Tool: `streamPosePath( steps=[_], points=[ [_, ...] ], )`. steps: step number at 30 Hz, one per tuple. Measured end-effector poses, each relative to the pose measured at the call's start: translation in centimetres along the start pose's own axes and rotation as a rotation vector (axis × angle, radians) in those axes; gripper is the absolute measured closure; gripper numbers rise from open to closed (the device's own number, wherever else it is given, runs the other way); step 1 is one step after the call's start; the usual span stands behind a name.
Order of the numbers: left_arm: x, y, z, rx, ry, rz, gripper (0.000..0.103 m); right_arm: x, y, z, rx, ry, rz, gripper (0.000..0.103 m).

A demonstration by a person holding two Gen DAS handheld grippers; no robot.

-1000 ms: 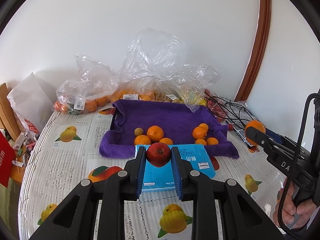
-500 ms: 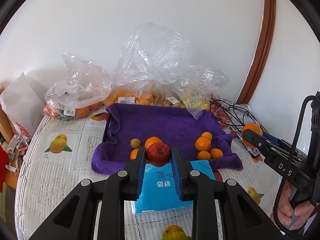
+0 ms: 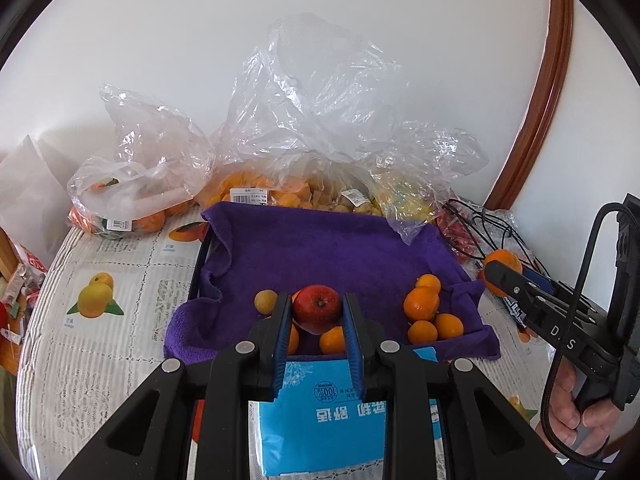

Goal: Organize fruits
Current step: 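Open the right tool to drop the large orange on the towel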

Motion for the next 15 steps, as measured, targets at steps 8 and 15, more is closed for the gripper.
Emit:
streamPosePath(
  steps=[8, 15],
  points=[
    [2.2, -2.8, -0.5, -0.045, -0.013, 0.022, 0.079, 2.6, -2.7, 0.7, -0.057, -0.019, -0.004, 0.059],
    [4.2, -5.6, -0.4, -0.098, -0.040, 0.034, 0.079, 3.8, -4.7, 1.9, -0.116, -0.048, 0.010, 0.059]
  ],
)
Point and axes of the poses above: each gripper's, at about its wrist camera, not at the fingertips, and y roughly against the way its jaws point, x to its right, z to its underside, the point moved 1 cm from there along -y, roughly the way its jaws point, and after that the axes turned 11 degrees about -z, right-handed, at the moved point
